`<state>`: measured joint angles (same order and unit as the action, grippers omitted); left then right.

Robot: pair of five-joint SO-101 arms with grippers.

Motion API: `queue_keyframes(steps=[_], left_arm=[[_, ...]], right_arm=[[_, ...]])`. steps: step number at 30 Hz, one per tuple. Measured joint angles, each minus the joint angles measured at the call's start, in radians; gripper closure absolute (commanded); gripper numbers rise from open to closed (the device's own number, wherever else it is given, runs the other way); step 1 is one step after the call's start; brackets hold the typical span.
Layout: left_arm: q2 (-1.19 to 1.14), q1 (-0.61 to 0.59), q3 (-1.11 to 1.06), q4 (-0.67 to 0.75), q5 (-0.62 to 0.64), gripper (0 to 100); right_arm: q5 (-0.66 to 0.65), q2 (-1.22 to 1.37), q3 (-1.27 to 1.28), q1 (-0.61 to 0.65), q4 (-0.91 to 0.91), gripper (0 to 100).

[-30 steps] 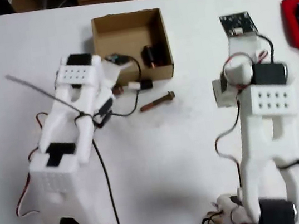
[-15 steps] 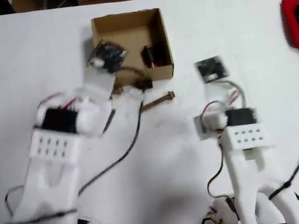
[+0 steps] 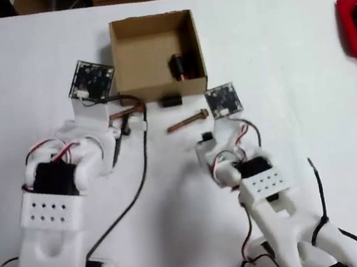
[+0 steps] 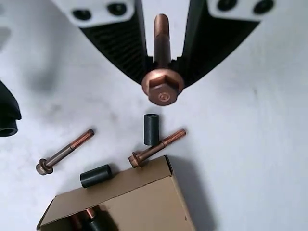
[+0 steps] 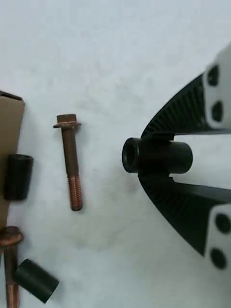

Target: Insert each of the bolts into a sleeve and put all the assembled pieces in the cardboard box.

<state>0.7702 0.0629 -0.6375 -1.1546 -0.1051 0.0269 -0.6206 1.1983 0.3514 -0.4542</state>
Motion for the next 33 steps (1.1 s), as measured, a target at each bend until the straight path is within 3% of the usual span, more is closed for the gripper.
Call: queue_keyframes(steps=[5,9,17,24,33], left_arm=[[0.0,0.0,0.0,0.006,0.003,97],[0.0,0.009,-0.034,0.115,0.057,97],[0.0,0.049,-0.213,0.465,0.509,97],[0.008,0.195,-0.235,0.585,0.543,97],[0.155,0.227,-0.242,0.589,0.548,97]], right_arm=[[0.002,0.0,0.049,0.04,0.126,97.8],[0.002,0.0,0.072,0.04,0.192,97.8],[0.002,0.0,0.081,0.04,0.222,97.8],[0.003,-0.109,0.15,0.1,0.222,97.8],[0.003,-0.562,0.413,0.104,0.327,97.8]])
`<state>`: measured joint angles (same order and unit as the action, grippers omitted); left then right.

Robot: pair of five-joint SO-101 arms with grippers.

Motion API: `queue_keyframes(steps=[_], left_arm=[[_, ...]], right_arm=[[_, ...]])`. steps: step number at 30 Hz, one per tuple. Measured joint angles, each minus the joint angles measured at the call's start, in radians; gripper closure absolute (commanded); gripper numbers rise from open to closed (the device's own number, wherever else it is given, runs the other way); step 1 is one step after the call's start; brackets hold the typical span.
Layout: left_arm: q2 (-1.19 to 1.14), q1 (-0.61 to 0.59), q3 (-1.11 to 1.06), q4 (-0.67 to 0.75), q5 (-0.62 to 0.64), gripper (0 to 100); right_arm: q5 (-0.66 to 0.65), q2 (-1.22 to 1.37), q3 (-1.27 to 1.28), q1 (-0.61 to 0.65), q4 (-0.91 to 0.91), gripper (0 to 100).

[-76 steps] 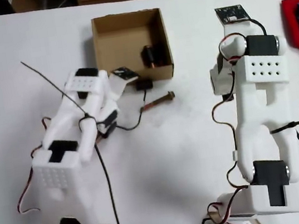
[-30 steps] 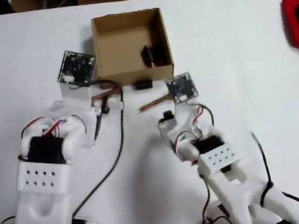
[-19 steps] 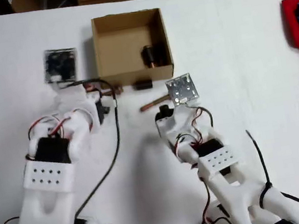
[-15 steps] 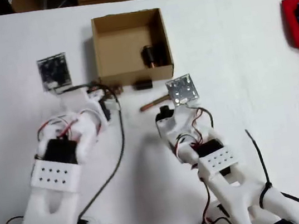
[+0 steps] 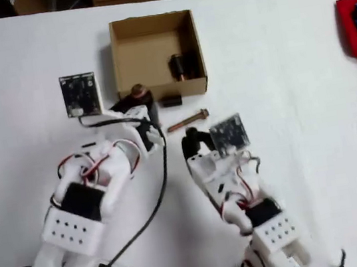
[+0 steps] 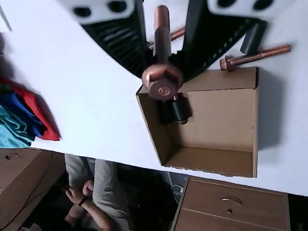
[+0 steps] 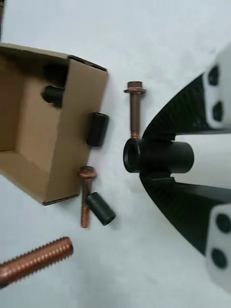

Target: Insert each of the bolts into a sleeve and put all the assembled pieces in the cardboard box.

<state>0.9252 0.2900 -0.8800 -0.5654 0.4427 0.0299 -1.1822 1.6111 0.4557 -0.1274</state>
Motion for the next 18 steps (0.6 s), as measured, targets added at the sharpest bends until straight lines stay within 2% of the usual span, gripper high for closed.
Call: queue_keyframes(steps=[4,7,13,18], left_arm=[[0.029,0.002,0.0,0.0,0.005,97],[0.034,0.005,0.0,0.0,0.005,97],[0.035,0.107,0.0,0.0,0.005,97],[0.035,0.126,0.0,0.0,0.005,97]], right_arm=[[0.0,-0.196,0.069,-0.003,0.048,97.8],[0.0,-0.285,0.075,0.002,0.006,97.8],[0.0,-0.334,0.075,0.058,-0.066,97.8],[0.0,-0.336,0.075,0.08,-0.066,97.8]])
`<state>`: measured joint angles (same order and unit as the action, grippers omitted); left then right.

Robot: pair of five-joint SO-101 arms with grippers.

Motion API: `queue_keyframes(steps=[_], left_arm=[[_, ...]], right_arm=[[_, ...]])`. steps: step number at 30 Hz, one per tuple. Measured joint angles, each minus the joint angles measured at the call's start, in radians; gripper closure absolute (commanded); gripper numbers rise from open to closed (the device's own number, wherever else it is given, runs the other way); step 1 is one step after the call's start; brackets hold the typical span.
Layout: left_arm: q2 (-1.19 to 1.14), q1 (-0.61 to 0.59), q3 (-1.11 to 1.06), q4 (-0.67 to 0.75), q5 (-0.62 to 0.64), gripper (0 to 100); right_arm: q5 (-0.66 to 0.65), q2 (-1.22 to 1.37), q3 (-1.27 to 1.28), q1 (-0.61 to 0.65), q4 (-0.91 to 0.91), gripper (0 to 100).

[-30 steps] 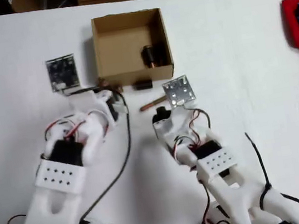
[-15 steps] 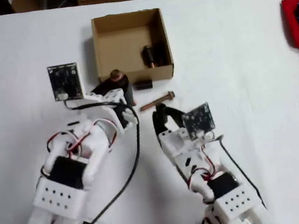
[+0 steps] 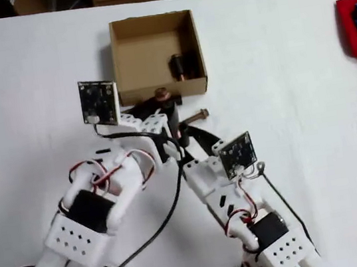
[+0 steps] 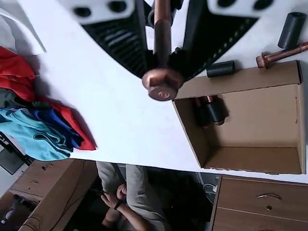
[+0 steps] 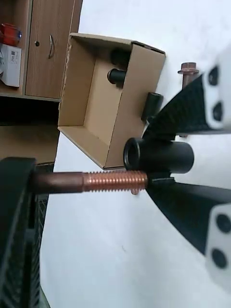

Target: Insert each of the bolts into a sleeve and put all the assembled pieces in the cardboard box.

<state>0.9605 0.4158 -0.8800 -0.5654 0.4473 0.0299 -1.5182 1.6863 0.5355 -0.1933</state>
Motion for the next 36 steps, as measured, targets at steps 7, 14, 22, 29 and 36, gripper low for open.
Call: queue_keyframes(steps=[7,14,22,29,36], left_arm=[[0.0,0.009,0.003,0.0,0.0,97],[0.0,0.009,0.037,0.014,-0.083,97],[-0.083,0.008,0.037,0.046,-0.092,97],[-0.158,0.011,0.046,0.071,-0.095,97],[-0.172,0.012,0.049,0.043,-0.095,97]], right_arm=[[0.0,0.0,0.0,0.002,-0.003,97.8],[0.0,0.0,0.0,0.003,-0.018,97.8],[0.0,0.0,0.0,0.003,-0.018,97.8],[0.0,0.0,0.0,0.006,-0.018,97.8],[0.0,0.002,0.0,0.006,-0.018,97.8]])
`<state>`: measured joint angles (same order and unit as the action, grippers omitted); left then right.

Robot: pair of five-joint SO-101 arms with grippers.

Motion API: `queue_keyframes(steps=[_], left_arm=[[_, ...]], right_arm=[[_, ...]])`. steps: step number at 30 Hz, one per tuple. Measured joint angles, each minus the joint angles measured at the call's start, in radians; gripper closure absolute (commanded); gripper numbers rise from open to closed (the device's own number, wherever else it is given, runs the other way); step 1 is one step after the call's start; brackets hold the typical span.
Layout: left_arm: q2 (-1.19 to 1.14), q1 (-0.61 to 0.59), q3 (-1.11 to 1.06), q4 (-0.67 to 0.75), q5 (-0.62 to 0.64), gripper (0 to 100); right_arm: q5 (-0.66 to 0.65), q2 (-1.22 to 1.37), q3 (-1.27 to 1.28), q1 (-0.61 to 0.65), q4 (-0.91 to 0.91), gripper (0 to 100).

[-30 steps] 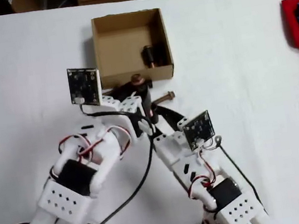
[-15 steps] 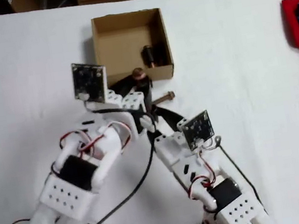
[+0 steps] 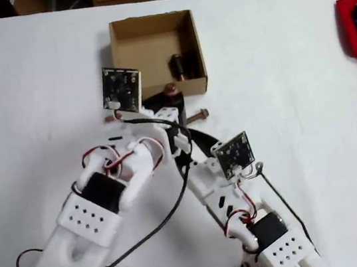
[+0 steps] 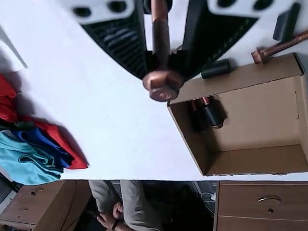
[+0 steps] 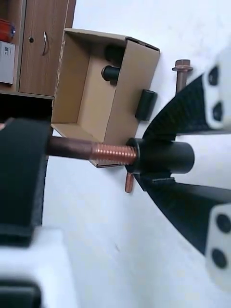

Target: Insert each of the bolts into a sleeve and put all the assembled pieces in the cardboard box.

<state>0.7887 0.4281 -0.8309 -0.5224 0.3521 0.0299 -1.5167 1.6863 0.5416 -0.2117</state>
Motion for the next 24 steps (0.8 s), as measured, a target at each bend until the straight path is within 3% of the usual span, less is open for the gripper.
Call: queue_keyframes(steps=[5,11,18,24], left_arm=[[0.0,0.003,0.008,-0.112,-0.008,97],[0.0,0.014,0.012,-0.199,-0.115,96],[0.0,0.006,0.017,-0.275,-0.13,76],[0.0,0.006,0.02,-0.327,-0.13,76]], right_arm=[[0.0,0.0,0.002,0.002,0.0,97.8],[0.0,0.0,0.002,0.003,0.0,97.8],[0.0,0.0,0.002,-0.002,-0.008,97.8],[0.0,-0.005,0.002,0.0,-0.011,97.8]])
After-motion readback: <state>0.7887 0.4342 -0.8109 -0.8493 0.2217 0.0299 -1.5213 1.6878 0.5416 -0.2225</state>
